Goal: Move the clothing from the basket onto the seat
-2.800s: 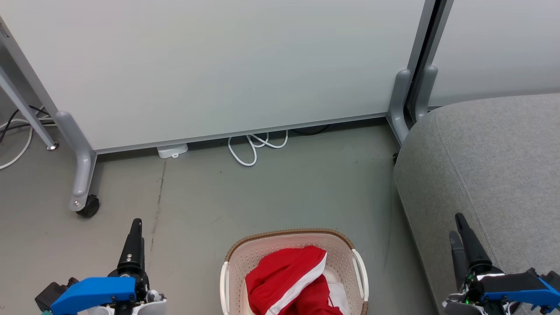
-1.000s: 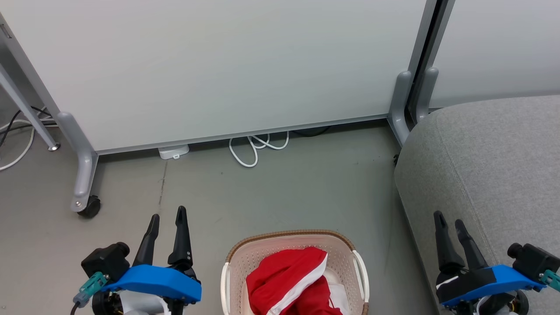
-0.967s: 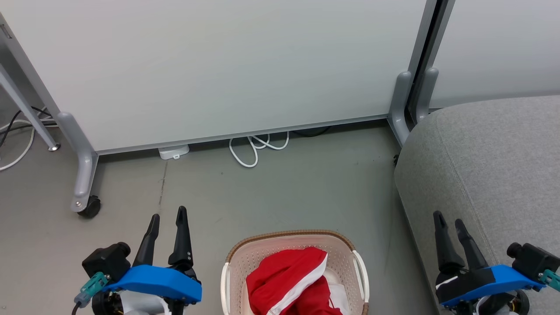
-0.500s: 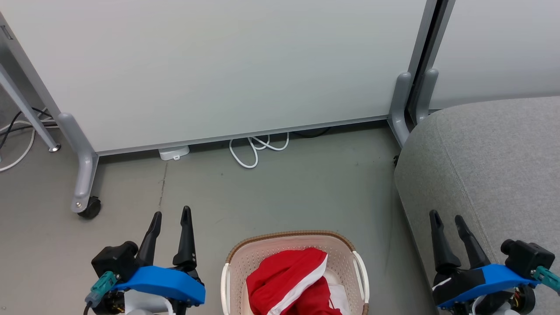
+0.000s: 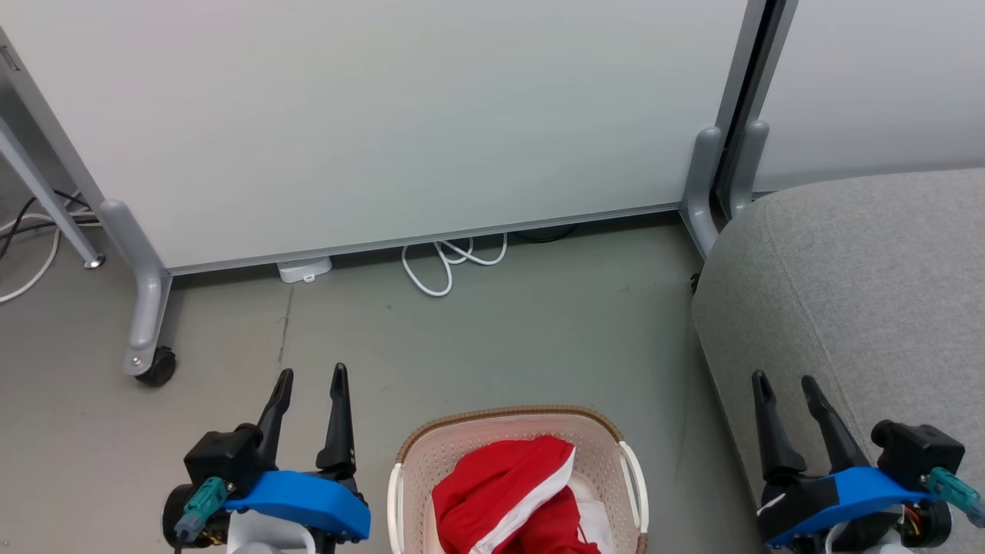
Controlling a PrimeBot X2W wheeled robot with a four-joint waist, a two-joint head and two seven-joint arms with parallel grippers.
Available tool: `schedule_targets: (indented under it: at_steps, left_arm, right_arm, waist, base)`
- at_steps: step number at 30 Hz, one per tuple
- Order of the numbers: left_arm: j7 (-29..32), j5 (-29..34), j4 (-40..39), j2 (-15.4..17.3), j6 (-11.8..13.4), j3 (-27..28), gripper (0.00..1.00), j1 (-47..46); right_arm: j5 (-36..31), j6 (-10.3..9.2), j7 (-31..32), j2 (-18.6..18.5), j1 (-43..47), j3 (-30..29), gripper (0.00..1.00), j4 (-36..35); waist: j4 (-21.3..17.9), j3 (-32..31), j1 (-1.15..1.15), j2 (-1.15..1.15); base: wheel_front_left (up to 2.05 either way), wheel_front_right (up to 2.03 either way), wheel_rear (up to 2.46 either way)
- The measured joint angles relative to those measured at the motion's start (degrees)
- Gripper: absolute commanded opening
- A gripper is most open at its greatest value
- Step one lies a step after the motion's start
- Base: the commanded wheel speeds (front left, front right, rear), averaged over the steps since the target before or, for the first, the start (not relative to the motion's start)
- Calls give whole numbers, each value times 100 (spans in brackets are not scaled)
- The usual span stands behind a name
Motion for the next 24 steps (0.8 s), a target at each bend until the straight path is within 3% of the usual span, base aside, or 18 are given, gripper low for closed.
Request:
schedule_targets:
  at_steps: [24]
  left_arm:
    - [-256, 567, 109, 8, 132, -175, 100, -96]
  right_arm:
    - [-870, 8, -226, -13, 4, -19, 100, 4]
  waist:
    - [19, -18, 0, 0]
  base:
    - [0, 0, 0]
